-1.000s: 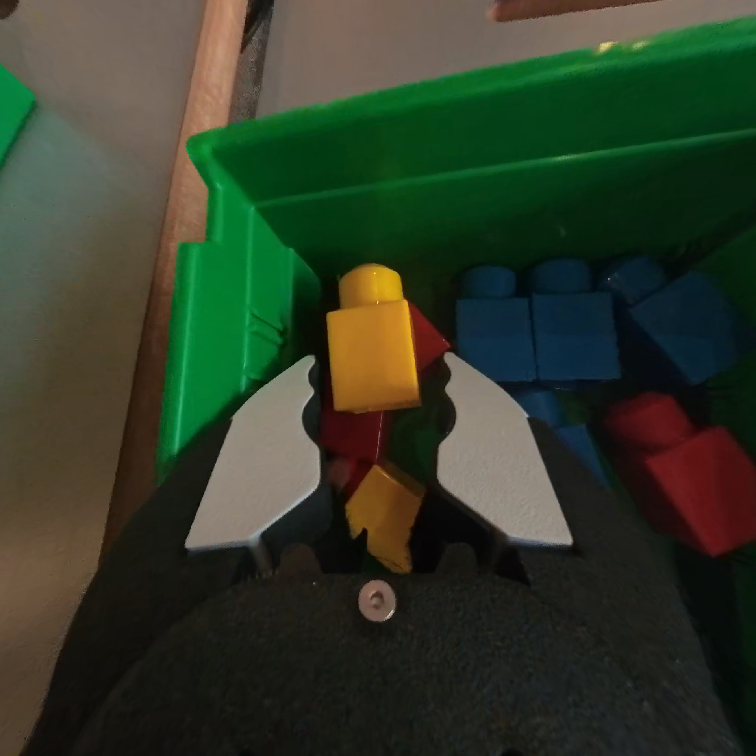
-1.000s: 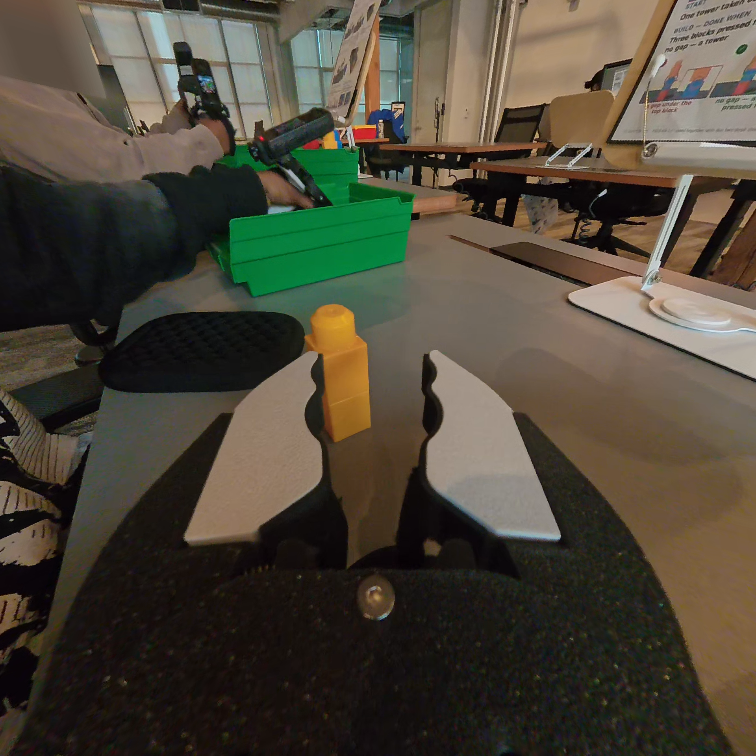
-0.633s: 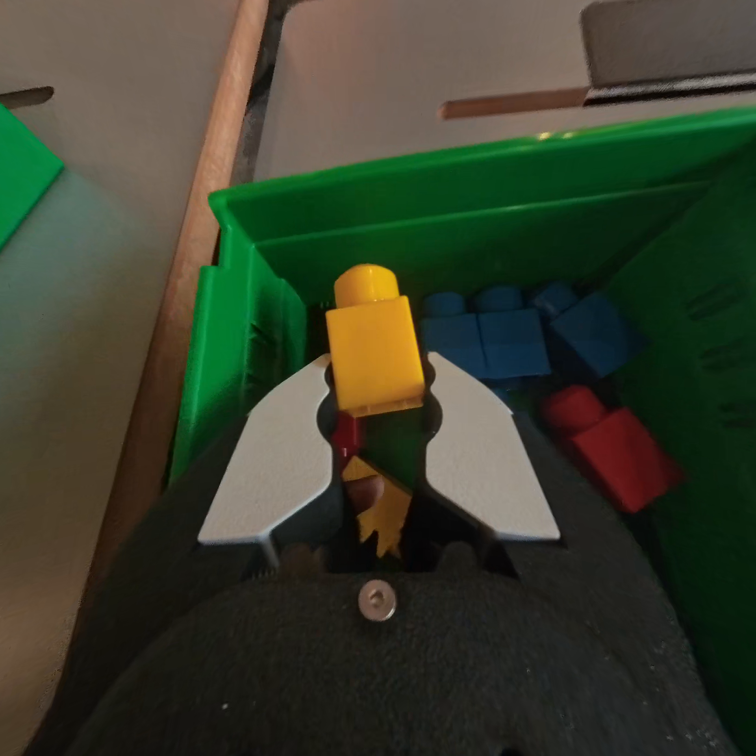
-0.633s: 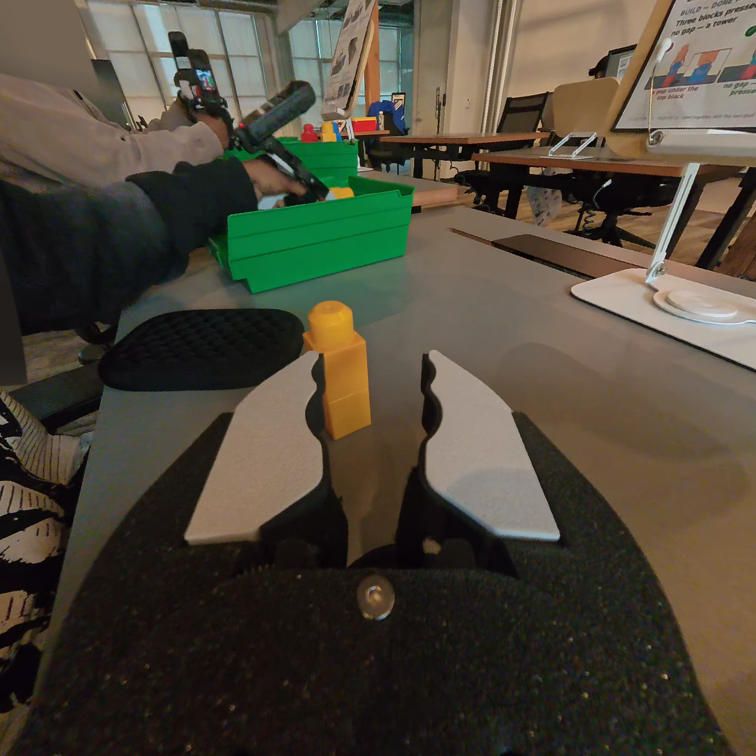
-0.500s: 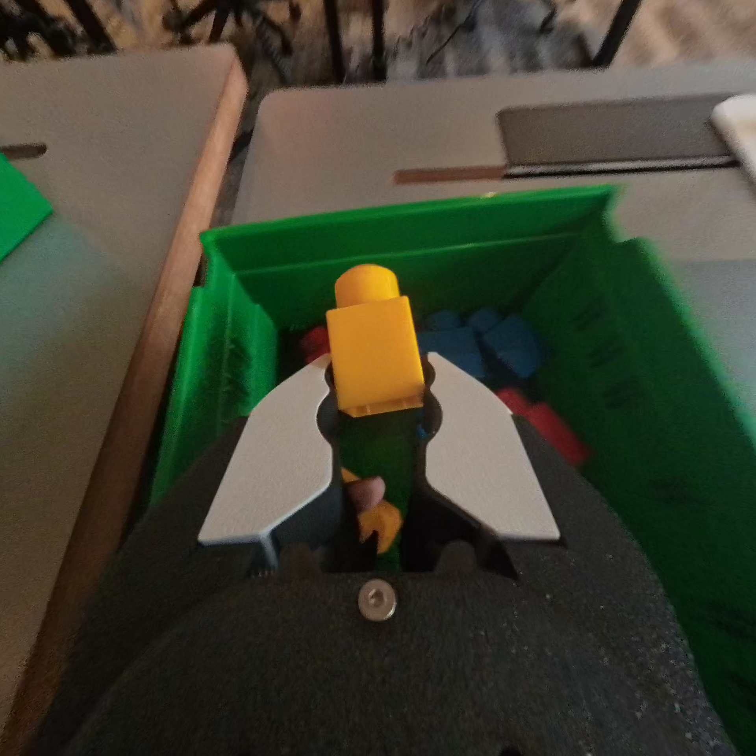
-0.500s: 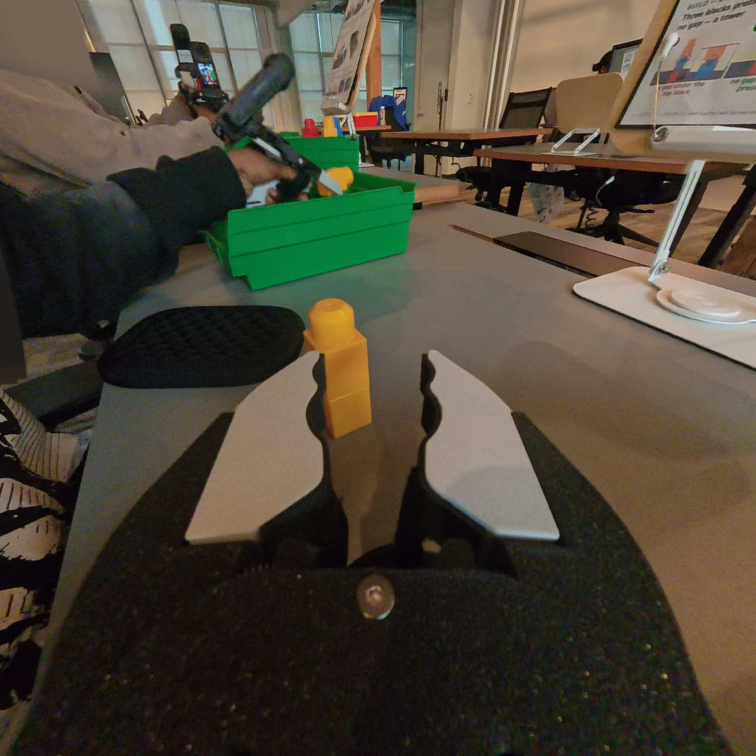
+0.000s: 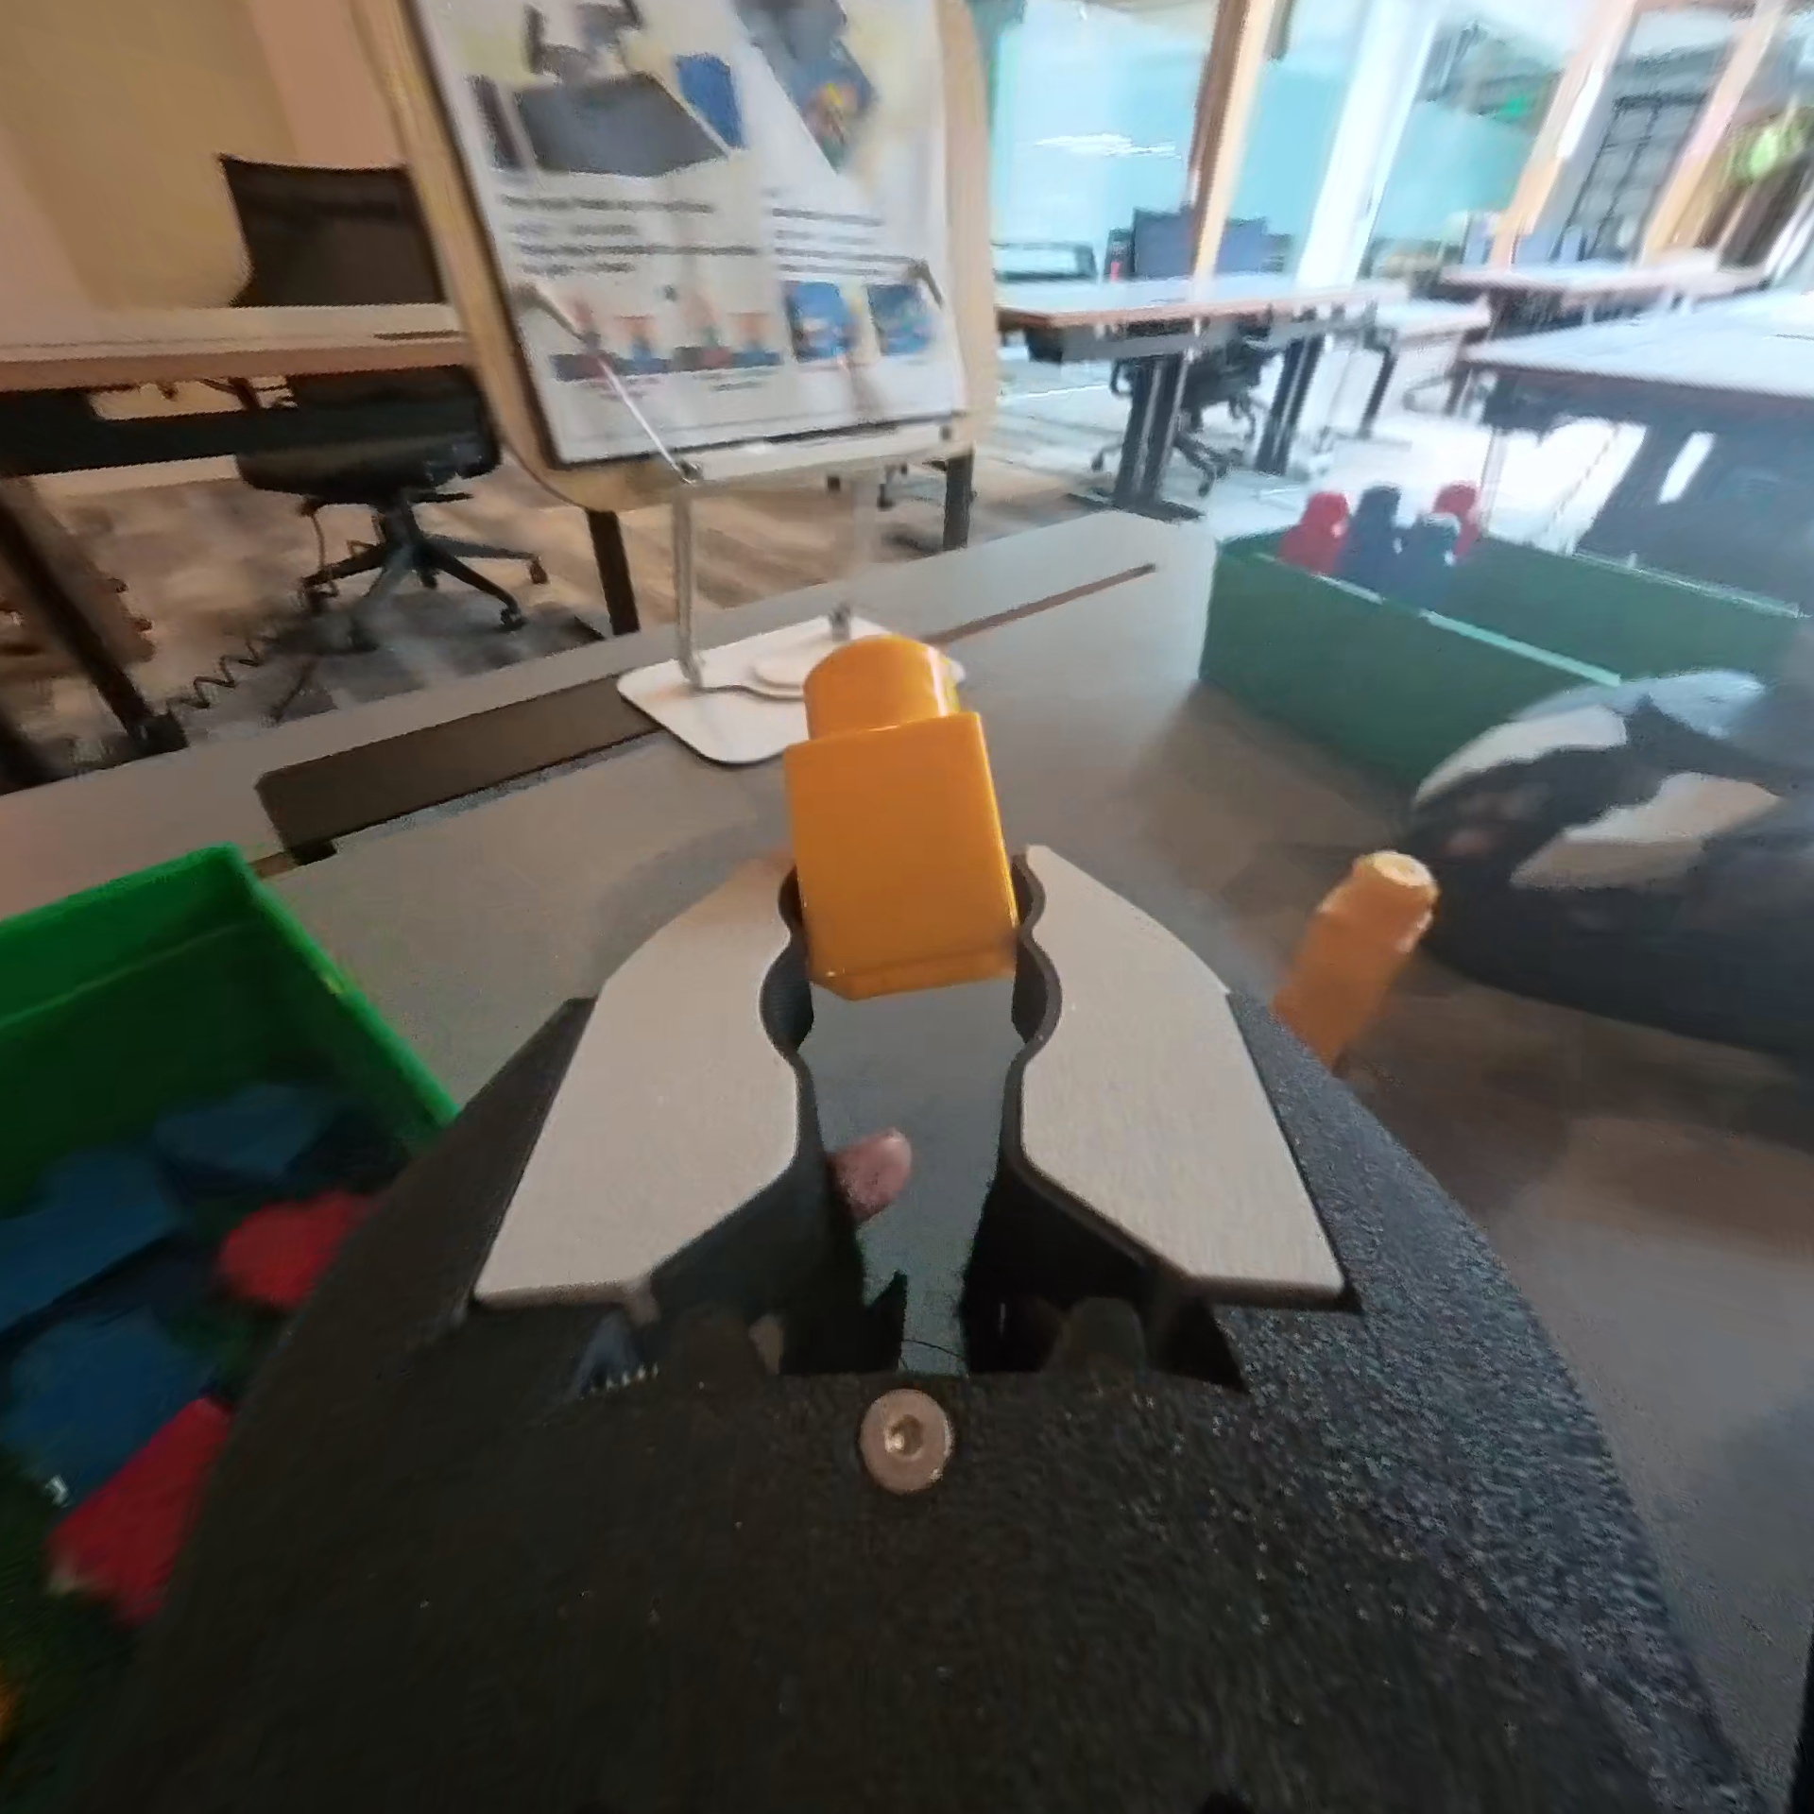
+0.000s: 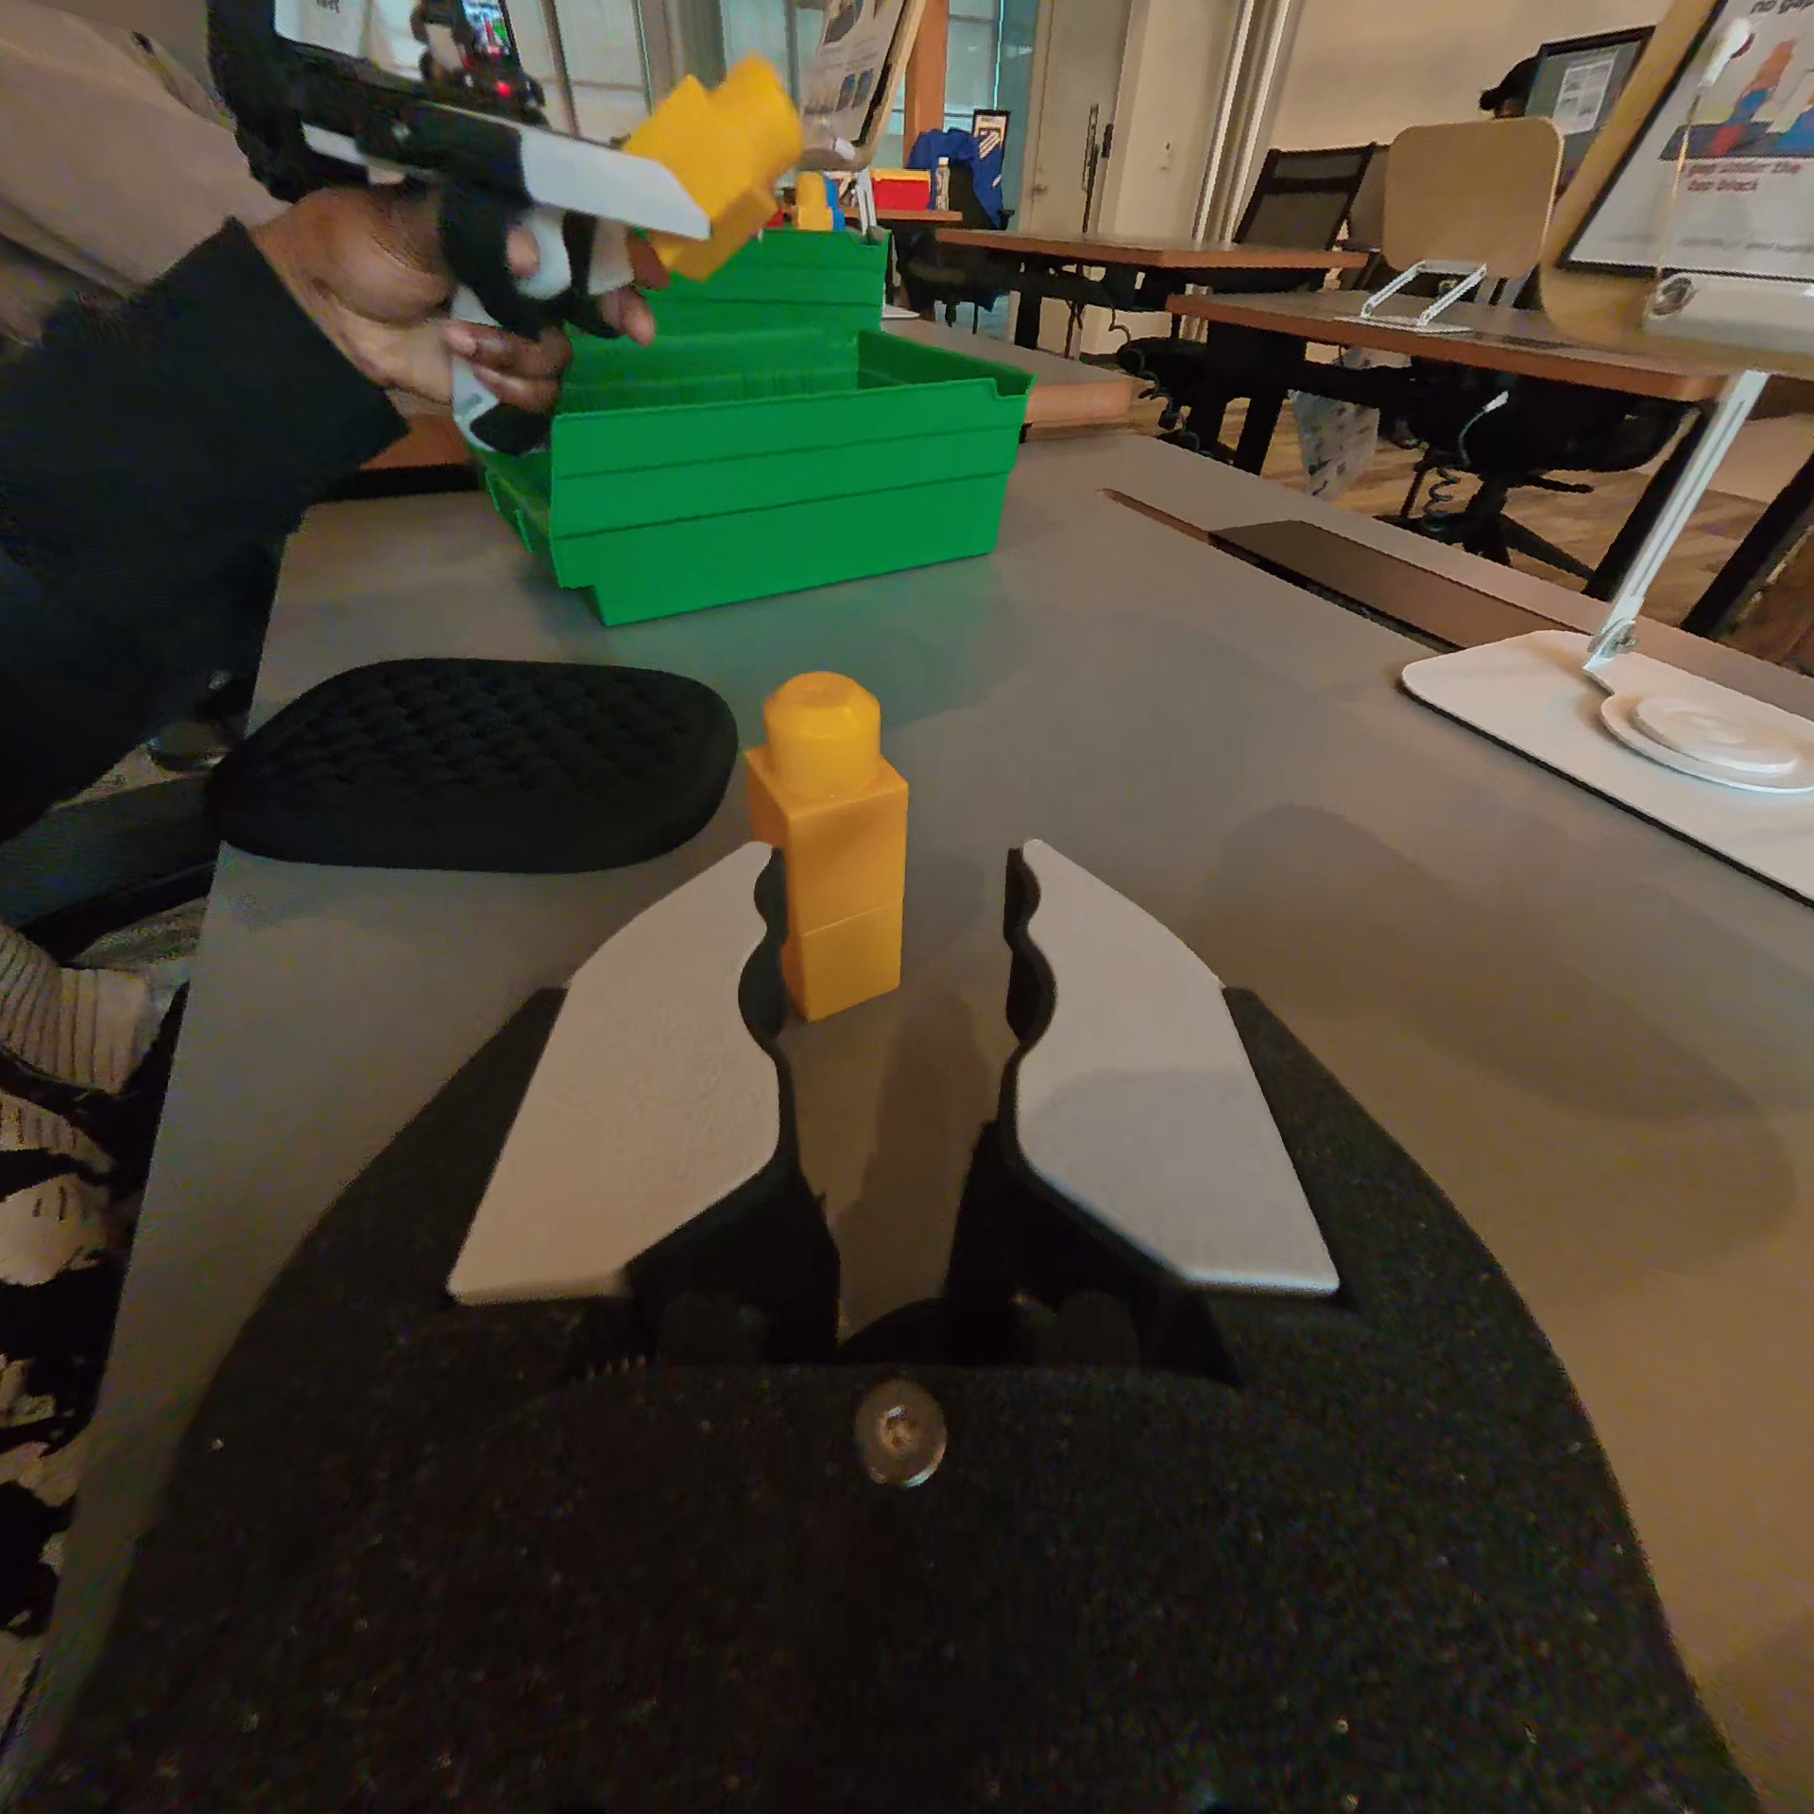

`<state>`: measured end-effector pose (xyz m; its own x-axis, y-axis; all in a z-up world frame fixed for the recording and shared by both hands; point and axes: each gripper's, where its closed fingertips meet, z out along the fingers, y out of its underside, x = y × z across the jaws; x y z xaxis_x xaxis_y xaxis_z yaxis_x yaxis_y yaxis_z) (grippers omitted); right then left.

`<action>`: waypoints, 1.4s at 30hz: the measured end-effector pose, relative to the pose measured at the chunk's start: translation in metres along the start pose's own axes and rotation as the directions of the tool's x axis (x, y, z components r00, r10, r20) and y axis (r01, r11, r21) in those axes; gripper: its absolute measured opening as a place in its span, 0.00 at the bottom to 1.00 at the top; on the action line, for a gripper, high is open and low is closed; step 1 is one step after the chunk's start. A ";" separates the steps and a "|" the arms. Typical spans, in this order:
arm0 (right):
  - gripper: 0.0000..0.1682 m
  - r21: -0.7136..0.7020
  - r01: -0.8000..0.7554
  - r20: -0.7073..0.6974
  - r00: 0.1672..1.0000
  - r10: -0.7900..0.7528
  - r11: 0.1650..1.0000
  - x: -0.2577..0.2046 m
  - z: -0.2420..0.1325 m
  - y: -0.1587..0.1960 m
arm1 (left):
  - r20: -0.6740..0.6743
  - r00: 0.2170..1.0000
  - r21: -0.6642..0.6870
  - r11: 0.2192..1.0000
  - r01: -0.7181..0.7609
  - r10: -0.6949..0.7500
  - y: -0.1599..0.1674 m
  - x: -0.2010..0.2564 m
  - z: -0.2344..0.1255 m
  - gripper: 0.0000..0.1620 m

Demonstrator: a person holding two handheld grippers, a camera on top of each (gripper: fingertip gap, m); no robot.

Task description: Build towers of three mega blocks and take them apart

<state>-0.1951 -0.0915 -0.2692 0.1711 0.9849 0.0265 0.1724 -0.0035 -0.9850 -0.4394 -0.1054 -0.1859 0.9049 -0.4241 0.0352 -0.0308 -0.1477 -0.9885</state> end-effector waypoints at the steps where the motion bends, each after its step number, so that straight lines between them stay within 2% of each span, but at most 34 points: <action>1: 0.25 -0.007 0.006 0.002 1.000 -0.006 1.000 -0.001 0.001 0.001 | -0.016 1.000 -0.018 1.000 -0.023 0.022 0.004 0.010 0.003 0.23; 7: 0.25 -0.033 0.054 0.011 0.998 -0.054 0.998 -0.006 0.004 0.001 | -0.098 0.988 -0.028 0.992 -0.126 0.123 0.006 0.051 0.009 0.23; 11: 0.25 0.019 0.104 0.053 0.993 -0.105 0.994 -0.015 0.007 -0.022 | -0.220 0.967 0.003 0.992 -0.129 0.127 0.002 0.087 0.011 0.23; 15: 0.28 0.064 0.147 0.211 0.965 -0.157 0.987 -0.040 0.016 -0.066 | -0.342 0.926 0.025 0.987 -0.162 0.160 0.008 0.129 0.015 0.23; 19: 0.30 0.024 0.200 0.402 0.895 -0.192 0.980 -0.068 0.030 -0.092 | -0.428 0.882 0.045 0.979 -0.196 0.197 0.016 0.160 0.017 0.23; 25: 0.31 -0.054 0.298 0.565 0.796 -0.217 0.953 -0.095 0.046 -0.094 | -0.493 0.839 0.048 0.970 -0.238 0.230 0.026 0.179 0.016 0.23; 29: 0.28 -0.082 0.343 0.593 0.771 -0.231 0.936 -0.102 0.053 -0.087 | -0.524 0.818 0.064 0.968 -0.241 0.239 0.028 0.187 0.014 0.23; 31: 0.21 -0.070 0.365 0.611 0.751 -0.249 0.929 -0.105 0.054 -0.083 | -0.537 0.808 0.073 0.967 -0.244 0.244 0.029 0.190 0.014 0.23; 35: 0.20 -0.055 0.372 0.609 0.748 -0.264 0.927 -0.104 0.056 -0.080 | -0.538 0.809 0.070 0.969 -0.235 0.236 0.033 0.188 0.016 0.23; 36: 0.20 -0.052 0.384 0.601 0.749 -0.279 0.922 -0.103 0.056 -0.081 | -0.535 0.814 0.070 0.972 -0.225 0.227 0.033 0.187 0.017 0.24; 39: 0.20 -0.072 0.428 0.577 0.755 -0.312 0.901 -0.094 0.052 -0.086 | -0.508 0.834 0.090 0.976 -0.197 0.215 0.032 0.183 0.022 0.40; 42: 0.20 -0.186 0.473 0.535 0.784 -0.315 0.861 -0.072 0.046 -0.089 | -0.459 0.864 0.114 0.978 -0.174 0.207 0.033 0.172 0.032 0.50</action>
<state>-0.2674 -0.1540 -0.1915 -0.4391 0.8658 0.2399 0.4095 0.4305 -0.8043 -0.2712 -0.1548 -0.2166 0.5805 -0.8072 -0.1074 -0.1393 0.0315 -0.9897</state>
